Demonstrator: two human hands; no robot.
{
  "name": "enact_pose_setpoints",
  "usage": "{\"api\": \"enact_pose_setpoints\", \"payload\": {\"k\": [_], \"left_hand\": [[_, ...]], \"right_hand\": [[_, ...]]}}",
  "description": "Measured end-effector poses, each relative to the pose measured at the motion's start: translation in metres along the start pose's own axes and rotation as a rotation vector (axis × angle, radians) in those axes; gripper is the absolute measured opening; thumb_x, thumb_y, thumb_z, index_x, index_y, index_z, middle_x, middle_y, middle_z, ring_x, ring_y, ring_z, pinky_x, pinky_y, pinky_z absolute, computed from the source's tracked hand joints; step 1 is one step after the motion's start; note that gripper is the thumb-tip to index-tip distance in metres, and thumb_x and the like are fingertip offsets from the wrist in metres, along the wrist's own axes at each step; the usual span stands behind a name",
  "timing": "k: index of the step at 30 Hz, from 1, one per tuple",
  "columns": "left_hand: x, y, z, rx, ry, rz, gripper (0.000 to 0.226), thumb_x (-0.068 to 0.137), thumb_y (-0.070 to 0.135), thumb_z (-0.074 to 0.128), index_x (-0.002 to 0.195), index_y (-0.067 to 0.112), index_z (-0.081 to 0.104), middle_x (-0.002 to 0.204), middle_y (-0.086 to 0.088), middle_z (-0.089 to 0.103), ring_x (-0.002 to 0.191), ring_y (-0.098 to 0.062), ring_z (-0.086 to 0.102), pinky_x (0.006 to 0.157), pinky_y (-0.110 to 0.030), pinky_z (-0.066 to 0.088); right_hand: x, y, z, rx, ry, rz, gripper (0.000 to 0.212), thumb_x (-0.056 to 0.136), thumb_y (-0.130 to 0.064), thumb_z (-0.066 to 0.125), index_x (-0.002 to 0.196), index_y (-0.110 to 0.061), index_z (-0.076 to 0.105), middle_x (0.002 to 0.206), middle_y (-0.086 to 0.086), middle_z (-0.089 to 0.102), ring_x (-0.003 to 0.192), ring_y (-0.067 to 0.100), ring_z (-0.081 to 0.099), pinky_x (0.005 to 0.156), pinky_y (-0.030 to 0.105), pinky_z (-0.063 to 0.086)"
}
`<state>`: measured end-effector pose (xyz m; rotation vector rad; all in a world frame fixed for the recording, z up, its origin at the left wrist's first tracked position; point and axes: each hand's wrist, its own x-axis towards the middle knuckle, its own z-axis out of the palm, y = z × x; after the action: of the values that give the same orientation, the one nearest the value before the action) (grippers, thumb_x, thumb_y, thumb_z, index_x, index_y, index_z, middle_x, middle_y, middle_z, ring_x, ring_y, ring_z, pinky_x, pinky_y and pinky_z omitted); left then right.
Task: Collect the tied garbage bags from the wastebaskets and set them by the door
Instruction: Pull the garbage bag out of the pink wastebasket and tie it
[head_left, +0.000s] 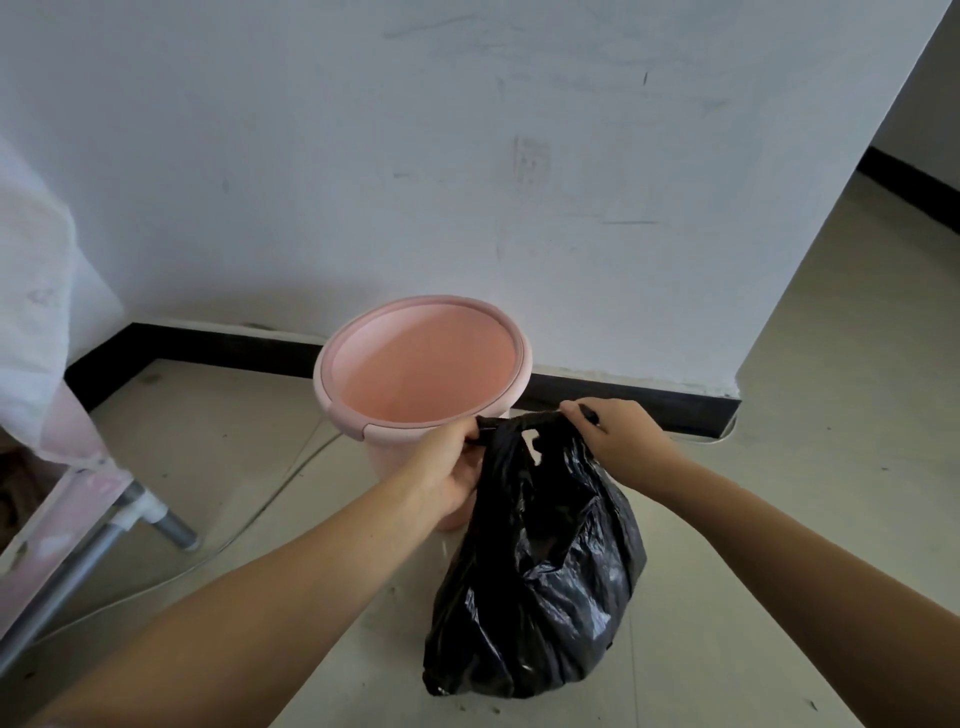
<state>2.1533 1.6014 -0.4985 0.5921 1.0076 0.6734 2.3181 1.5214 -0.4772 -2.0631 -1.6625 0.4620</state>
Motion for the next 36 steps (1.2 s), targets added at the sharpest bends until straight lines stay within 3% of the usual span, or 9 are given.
{"api": "enact_pose_setpoints", "payload": {"k": [4,6,10,19,21,24,30,33,36], "left_hand": [[-0.002,0.002,-0.003,-0.22,-0.079,0.09,0.028,0.084,-0.008,0.029,0.066,0.005,0.047,0.052,-0.011,0.054,0.049,-0.02,0.06,0.05,-0.028,0.058],[-0.004,0.0,-0.01,-0.198,-0.142,0.068,0.033,0.083,-0.005,0.025,0.06,0.014,0.038,0.036,-0.001,0.036,0.033,-0.012,0.041,0.038,-0.02,0.044],[0.002,-0.002,-0.056,0.236,-0.229,-0.126,0.033,0.078,-0.001,0.018,0.055,0.016,0.033,0.033,0.007,0.019,0.028,-0.006,0.018,0.037,-0.018,0.005],[0.014,-0.008,-0.112,0.765,-0.167,-0.214,0.024,0.076,0.0,0.02,0.064,0.015,0.034,0.041,0.007,0.014,0.035,-0.007,0.01,0.04,-0.015,0.005],[0.016,-0.007,-0.113,0.832,-0.164,-0.175,0.023,0.077,0.001,0.023,0.066,0.012,0.04,0.046,0.004,0.014,0.036,-0.009,0.01,0.037,-0.013,0.009],[0.011,-0.002,-0.105,1.149,-0.244,-0.104,0.023,0.083,0.009,0.035,0.072,0.006,0.055,0.053,0.001,0.016,0.042,-0.012,0.013,0.041,-0.019,0.016],[-0.01,0.011,-0.044,1.536,-0.517,0.056,0.027,0.09,0.039,0.056,0.069,0.025,0.066,0.065,-0.004,0.05,0.05,-0.012,0.047,0.062,-0.027,0.041],[-0.02,0.013,-0.002,1.613,-0.608,0.276,0.012,0.088,0.028,0.059,0.077,0.029,0.062,0.074,-0.008,0.066,0.063,-0.019,0.061,0.064,-0.026,0.048],[-0.024,0.011,0.014,1.713,-0.469,0.632,0.009,0.084,0.016,0.057,0.091,0.022,0.056,0.079,0.002,0.064,0.072,-0.017,0.058,0.066,-0.027,0.045]], "right_hand": [[0.001,0.053,0.006,-0.213,-0.042,0.18,0.038,0.101,-0.034,0.031,0.075,-0.019,0.055,0.071,-0.001,0.062,0.073,0.024,0.061,0.062,0.036,0.049],[-0.006,0.075,0.01,-0.352,-0.078,0.207,0.031,0.1,-0.028,0.031,0.088,-0.022,0.058,0.075,-0.003,0.063,0.076,0.023,0.062,0.053,0.031,0.044],[-0.025,0.112,0.014,-0.589,-0.14,0.267,0.032,0.1,-0.021,0.031,0.122,-0.028,0.054,0.102,0.004,0.064,0.093,0.024,0.063,0.06,0.03,0.042],[-0.055,0.182,0.028,-0.571,-0.305,0.501,0.033,0.101,-0.036,0.029,0.111,-0.028,0.059,0.098,0.001,0.063,0.093,0.021,0.063,0.067,0.028,0.043],[-0.053,0.185,0.028,-0.422,-0.317,0.599,0.033,0.101,-0.035,0.032,0.102,-0.02,0.062,0.082,0.001,0.066,0.073,0.019,0.067,0.06,0.026,0.045],[-0.039,0.172,0.019,0.222,-0.237,0.773,0.039,0.098,-0.031,0.046,0.08,-0.002,0.063,0.058,0.007,0.065,0.046,0.019,0.061,0.048,0.021,0.046],[-0.003,0.083,-0.003,1.002,-0.176,0.478,0.02,0.096,-0.021,0.051,0.081,-0.01,0.06,0.083,0.005,0.065,0.079,0.015,0.064,0.078,0.028,0.052],[0.001,0.036,-0.005,1.012,-0.434,0.264,0.023,0.093,-0.026,0.054,0.098,-0.005,0.062,0.1,0.007,0.068,0.097,0.018,0.064,0.094,0.033,0.047],[-0.008,0.006,0.003,0.824,-0.751,0.086,0.029,0.091,-0.033,0.055,0.111,-0.013,0.06,0.107,0.005,0.061,0.095,0.015,0.054,0.087,0.023,0.041]]}}
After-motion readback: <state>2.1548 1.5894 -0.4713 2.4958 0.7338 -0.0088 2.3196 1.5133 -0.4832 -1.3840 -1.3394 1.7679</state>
